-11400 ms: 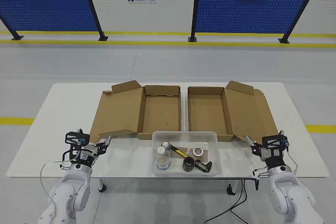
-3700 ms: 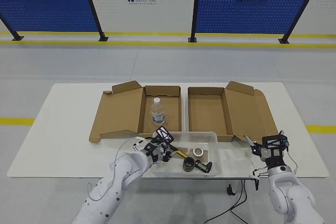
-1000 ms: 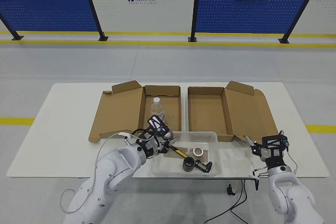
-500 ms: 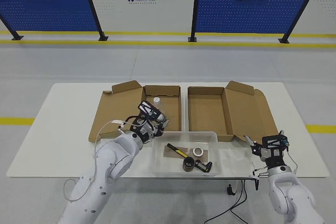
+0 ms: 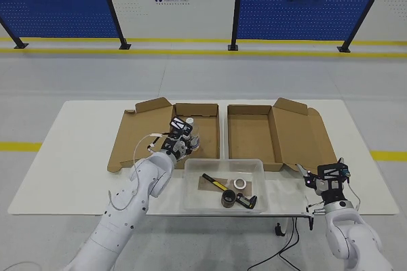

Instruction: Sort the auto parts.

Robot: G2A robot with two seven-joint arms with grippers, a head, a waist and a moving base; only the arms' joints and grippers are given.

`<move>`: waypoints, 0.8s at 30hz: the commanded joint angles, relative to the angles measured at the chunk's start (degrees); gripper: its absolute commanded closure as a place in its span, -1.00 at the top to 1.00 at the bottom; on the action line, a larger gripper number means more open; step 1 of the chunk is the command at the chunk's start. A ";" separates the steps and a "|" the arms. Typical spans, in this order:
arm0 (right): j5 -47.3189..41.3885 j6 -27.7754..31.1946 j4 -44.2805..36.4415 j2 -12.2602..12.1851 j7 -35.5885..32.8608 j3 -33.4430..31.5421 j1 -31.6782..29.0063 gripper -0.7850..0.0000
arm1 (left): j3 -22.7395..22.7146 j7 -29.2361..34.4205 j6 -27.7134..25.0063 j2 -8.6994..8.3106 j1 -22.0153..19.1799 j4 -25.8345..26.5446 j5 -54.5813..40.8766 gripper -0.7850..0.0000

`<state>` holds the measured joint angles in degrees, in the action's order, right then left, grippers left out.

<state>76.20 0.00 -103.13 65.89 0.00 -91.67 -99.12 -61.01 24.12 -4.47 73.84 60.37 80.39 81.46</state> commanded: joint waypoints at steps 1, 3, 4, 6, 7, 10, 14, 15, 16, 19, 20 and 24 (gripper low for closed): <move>0.00 0.00 0.00 0.00 0.00 0.00 0.00 1.00 | 0.08 -0.17 0.49 0.12 -0.30 -1.52 0.35 -1.00; 0.00 0.00 0.00 0.00 0.00 0.00 0.00 1.00 | 0.31 -0.42 0.66 0.28 -0.70 -2.96 0.50 -1.00; 0.00 0.00 0.00 0.00 0.00 0.00 0.00 1.00 | 0.40 -0.65 0.87 0.37 -0.89 -3.64 0.52 -1.00; 0.00 0.00 0.00 0.00 0.00 0.00 0.00 1.00 | 0.60 -1.17 1.42 0.57 -1.33 -5.31 0.54 -1.00; 0.00 0.00 0.00 0.00 0.00 0.00 0.00 1.00 | 0.75 -1.42 1.81 0.68 -1.57 -6.19 0.64 -1.00; 0.00 0.00 0.00 0.00 0.00 0.00 0.00 1.00 | 1.55 -2.09 2.28 1.05 -2.15 -8.60 0.93 -0.62; 0.00 0.00 0.00 0.00 0.00 0.00 0.00 1.00 | 2.30 -2.62 2.81 1.51 -3.04 -11.54 1.17 -0.18; 0.00 0.00 0.00 0.00 0.00 0.00 0.00 1.00 | 2.47 -2.74 2.79 1.61 -3.21 -12.15 1.20 -0.04; 0.00 0.00 0.00 0.00 0.00 0.00 0.00 1.00 | 2.62 -2.87 2.82 1.70 -3.33 -12.59 1.31 0.14; 0.00 0.00 0.00 0.00 0.00 0.00 0.00 1.00 | 2.79 -3.11 2.74 1.89 -3.61 -13.40 1.42 1.00; 0.00 0.00 0.00 0.00 0.00 0.00 0.00 1.00 | 2.80 -3.16 2.71 1.95 -3.69 -13.51 1.43 1.00; 0.00 0.00 0.00 0.00 0.00 0.00 0.00 1.00 | 2.55 -3.29 2.62 2.08 -3.81 -12.78 1.42 1.00</move>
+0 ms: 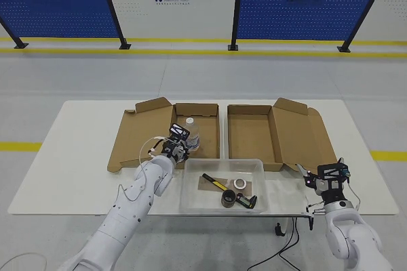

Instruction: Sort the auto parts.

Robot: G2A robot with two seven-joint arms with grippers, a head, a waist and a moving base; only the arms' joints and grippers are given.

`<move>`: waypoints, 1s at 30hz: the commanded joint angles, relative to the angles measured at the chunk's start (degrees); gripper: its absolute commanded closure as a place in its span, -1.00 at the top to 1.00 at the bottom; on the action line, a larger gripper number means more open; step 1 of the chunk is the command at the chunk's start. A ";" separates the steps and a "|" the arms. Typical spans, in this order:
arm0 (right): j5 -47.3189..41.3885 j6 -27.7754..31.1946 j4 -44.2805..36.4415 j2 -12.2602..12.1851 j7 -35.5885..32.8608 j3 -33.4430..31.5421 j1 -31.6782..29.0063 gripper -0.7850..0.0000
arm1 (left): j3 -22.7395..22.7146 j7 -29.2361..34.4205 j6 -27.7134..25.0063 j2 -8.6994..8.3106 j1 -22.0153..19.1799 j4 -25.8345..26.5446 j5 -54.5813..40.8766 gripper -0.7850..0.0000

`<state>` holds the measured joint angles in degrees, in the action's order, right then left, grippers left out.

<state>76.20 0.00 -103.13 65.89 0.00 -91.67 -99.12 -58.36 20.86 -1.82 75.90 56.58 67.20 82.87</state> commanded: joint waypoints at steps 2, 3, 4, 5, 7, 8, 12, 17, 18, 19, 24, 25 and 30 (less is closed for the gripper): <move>0.00 0.00 0.00 0.00 0.00 0.00 0.00 1.00 | -0.37 -0.38 -0.20 0.00 0.09 1.58 0.26 1.00; 0.00 0.00 0.00 0.00 0.00 0.00 0.00 1.00 | -0.54 -0.51 -0.31 -0.03 0.26 2.50 0.44 1.00; 0.00 0.00 0.00 0.00 0.00 0.00 0.00 1.00 | -0.75 -0.56 -0.40 -0.11 0.51 3.66 0.83 1.00; 0.00 0.00 0.00 0.00 0.00 0.00 0.00 1.00 | -1.07 -0.54 -0.49 -0.18 0.84 4.91 0.95 1.00; 0.00 0.00 0.00 0.00 0.00 0.00 0.00 1.00 | -1.89 -0.21 -1.00 -0.36 1.62 7.96 0.72 1.00; 0.00 0.00 0.00 0.00 0.00 0.00 0.00 1.00 | -2.32 0.08 -1.33 -0.48 2.14 9.80 0.76 1.00; 0.00 0.00 0.00 0.00 0.00 0.00 0.00 1.00 | -4.31 2.86 -4.13 -1.04 5.20 18.32 -0.97 1.00; 0.00 0.00 0.00 0.00 0.00 0.00 0.00 1.00 | -6.68 13.21 -8.98 -1.58 10.66 30.19 -10.45 1.00; 0.00 0.00 0.00 0.00 0.00 0.00 0.00 1.00 | -6.80 15.43 -9.97 -1.72 11.70 32.20 -11.39 1.00; 0.00 0.00 0.00 0.00 0.00 0.00 0.00 1.00 | -6.83 17.51 -10.76 -1.85 12.74 33.93 -12.23 1.00; 0.00 0.00 0.00 0.00 0.00 0.00 0.00 1.00 | -5.36 25.31 -12.94 -2.15 16.82 39.19 -16.54 1.00; 0.00 0.00 0.00 0.00 0.00 0.00 0.00 1.00 | -4.73 26.51 -13.23 -2.17 17.45 39.64 -17.13 1.00; 0.00 0.00 0.00 0.00 0.00 0.00 0.00 1.00 | -2.75 29.20 -15.03 -2.33 19.18 40.19 -18.50 1.00</move>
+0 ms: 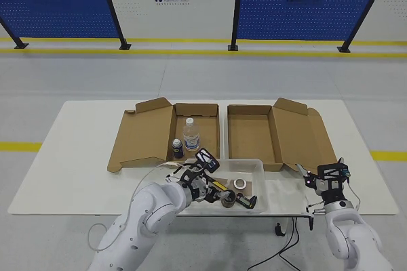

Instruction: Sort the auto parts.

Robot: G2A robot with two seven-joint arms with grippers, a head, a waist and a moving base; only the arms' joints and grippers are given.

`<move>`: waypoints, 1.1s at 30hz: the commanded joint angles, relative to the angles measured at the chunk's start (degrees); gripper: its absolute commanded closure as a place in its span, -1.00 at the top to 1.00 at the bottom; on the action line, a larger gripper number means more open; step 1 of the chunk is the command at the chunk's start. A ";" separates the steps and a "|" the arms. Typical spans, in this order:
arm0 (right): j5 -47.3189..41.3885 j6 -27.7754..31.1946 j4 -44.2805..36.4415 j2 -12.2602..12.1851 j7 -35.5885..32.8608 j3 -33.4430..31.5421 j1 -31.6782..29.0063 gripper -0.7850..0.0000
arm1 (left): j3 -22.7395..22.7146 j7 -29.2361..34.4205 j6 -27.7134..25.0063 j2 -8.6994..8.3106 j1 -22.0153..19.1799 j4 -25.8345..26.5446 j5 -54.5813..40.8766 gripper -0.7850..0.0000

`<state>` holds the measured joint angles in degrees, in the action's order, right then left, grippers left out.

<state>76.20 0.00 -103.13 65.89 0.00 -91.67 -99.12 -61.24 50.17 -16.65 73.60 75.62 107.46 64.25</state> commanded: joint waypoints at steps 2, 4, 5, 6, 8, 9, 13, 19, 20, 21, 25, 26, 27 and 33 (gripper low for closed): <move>0.00 0.00 0.00 0.00 0.00 0.00 0.00 1.00 | 0.13 -0.12 -0.20 -0.03 0.14 -0.07 0.13 1.00; 0.00 0.00 0.00 0.00 0.00 0.00 0.00 1.00 | 0.13 -0.12 -0.20 -0.03 0.14 -0.07 0.13 1.00; 0.00 0.00 0.00 0.00 0.00 0.00 0.00 1.00 | 0.13 -0.12 -0.20 -0.03 0.14 -0.07 0.13 1.00; 0.00 0.00 0.00 0.00 0.00 0.00 0.00 1.00 | 0.13 -0.12 -0.20 -0.03 0.14 -0.07 0.13 1.00; 0.00 0.00 0.00 0.00 0.00 0.00 0.00 1.00 | 0.13 -0.12 -0.20 -0.03 0.14 -0.07 0.13 1.00; 0.00 0.00 0.00 0.00 0.00 0.00 0.00 1.00 | 0.13 -0.12 -0.20 -0.03 0.14 -0.07 0.13 1.00; 0.00 0.00 0.00 0.00 0.00 0.00 0.00 1.00 | 0.13 -0.12 -0.20 -0.03 0.14 -0.07 0.13 1.00; 0.00 0.00 0.00 0.00 0.00 0.00 0.00 1.00 | 1.81 2.08 4.72 0.47 -2.30 -0.75 -0.48 1.00; 0.00 0.00 0.00 0.00 0.00 0.00 0.00 1.00 | 2.62 3.12 6.47 0.73 -3.20 -1.38 -1.03 1.00; 0.00 0.00 0.00 0.00 0.00 0.00 0.00 1.00 | 3.55 4.72 8.27 1.03 -4.30 -2.18 -1.87 1.00; 0.00 0.00 0.00 0.00 0.00 0.00 0.00 1.00 | 7.64 10.90 14.84 2.41 -9.54 -6.16 -3.98 1.00; 0.00 0.00 0.00 0.00 0.00 0.00 0.00 1.00 | 8.66 12.58 16.17 2.75 -10.90 -7.52 -4.14 1.00; 0.00 0.00 0.00 0.00 0.00 0.00 0.00 1.00 | 9.73 13.71 17.07 3.08 -12.18 -8.58 -4.08 1.00; 0.00 0.00 0.00 0.00 0.00 0.00 0.00 1.00 | 13.57 16.08 21.23 4.72 -16.72 -14.85 -6.64 0.46</move>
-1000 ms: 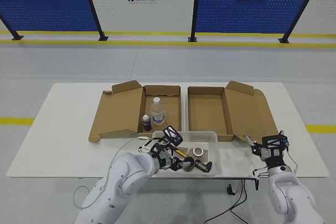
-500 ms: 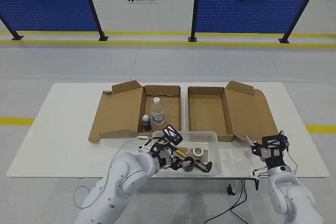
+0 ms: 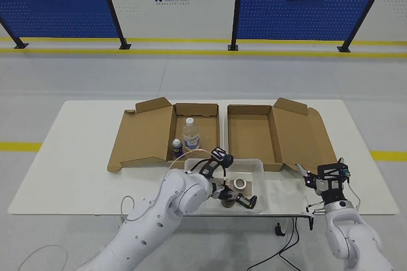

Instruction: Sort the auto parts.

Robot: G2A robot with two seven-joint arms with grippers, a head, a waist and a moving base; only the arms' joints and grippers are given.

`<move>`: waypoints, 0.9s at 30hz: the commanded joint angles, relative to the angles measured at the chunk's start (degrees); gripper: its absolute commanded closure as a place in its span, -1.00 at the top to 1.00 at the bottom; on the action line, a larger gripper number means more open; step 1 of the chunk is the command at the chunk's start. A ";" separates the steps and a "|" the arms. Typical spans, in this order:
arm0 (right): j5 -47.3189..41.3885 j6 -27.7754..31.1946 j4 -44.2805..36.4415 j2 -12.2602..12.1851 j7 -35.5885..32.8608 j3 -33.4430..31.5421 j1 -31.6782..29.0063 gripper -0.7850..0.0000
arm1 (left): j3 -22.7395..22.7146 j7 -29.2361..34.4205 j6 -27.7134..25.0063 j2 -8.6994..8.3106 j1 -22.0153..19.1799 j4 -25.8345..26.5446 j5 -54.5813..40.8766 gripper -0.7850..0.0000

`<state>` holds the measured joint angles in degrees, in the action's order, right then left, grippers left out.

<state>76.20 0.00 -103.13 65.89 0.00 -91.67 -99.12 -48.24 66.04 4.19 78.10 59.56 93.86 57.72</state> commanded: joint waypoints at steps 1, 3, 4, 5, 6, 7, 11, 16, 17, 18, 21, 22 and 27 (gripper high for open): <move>0.00 0.00 0.00 0.00 0.00 0.00 0.00 1.00 | 0.97 0.39 0.69 0.39 -1.14 -2.08 -0.20 0.26; 0.00 0.00 0.00 0.00 0.00 0.00 0.00 1.00 | 1.59 0.57 0.94 0.68 -1.75 -3.26 -0.71 0.02; 0.00 0.00 0.00 0.00 0.00 0.00 0.00 1.00 | 1.82 0.70 1.01 0.79 -1.92 -3.78 -0.95 0.04; 0.00 0.00 0.00 0.00 0.00 0.00 0.00 1.00 | 2.00 0.74 1.08 0.87 -2.07 -4.19 -1.05 0.04; 0.00 0.00 0.00 0.00 0.00 0.00 0.00 1.00 | 2.13 0.75 1.16 0.94 -2.15 -4.61 -1.09 0.04; 0.00 0.00 0.00 0.00 0.00 0.00 0.00 1.00 | 2.26 0.80 1.18 0.99 -2.22 -5.01 -1.07 0.04; 0.00 0.00 0.00 0.00 0.00 0.00 0.00 1.00 | 2.57 0.96 1.34 1.15 -2.40 -6.52 -0.99 0.02; 0.00 0.00 0.00 0.00 0.00 0.00 0.00 1.00 | 2.91 1.39 1.82 1.36 -2.80 -8.13 -0.62 0.00; 0.00 0.00 0.00 0.00 0.00 0.00 0.00 1.00 | 2.92 1.45 1.91 1.42 -2.84 -8.35 -0.94 0.00; 0.00 0.00 0.00 0.00 0.00 0.00 0.00 1.00 | 3.01 1.51 1.90 1.49 -2.92 -8.57 -1.12 0.00; 0.00 0.00 0.00 0.00 0.00 0.00 0.00 1.00 | 3.54 1.82 1.81 1.76 -3.27 -9.36 -1.70 -0.05; 0.00 0.00 0.00 0.00 0.00 0.00 0.00 1.00 | 3.74 1.74 1.83 1.87 -3.42 -9.67 -1.84 -0.08; 0.00 0.00 0.00 0.00 0.00 0.00 0.00 1.00 | 4.95 1.91 1.79 2.51 -4.79 -11.85 -2.41 -0.25</move>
<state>76.20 0.00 -103.13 65.89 0.00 -91.67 -99.12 -43.55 67.85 5.95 80.47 55.12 82.61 55.46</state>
